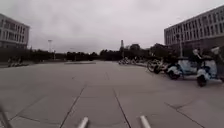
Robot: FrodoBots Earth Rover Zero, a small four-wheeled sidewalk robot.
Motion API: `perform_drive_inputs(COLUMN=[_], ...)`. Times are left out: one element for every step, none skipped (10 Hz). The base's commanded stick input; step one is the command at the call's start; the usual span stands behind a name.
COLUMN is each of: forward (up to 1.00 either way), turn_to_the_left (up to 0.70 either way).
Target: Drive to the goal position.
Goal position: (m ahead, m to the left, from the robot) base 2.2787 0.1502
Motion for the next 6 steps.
perform_drive_inputs(forward=[1.00,1.00,1.00,1.00,1.00,1.00], turn_to_the_left=[0.00,0.00,0.00,0.00,0.00,0.00])
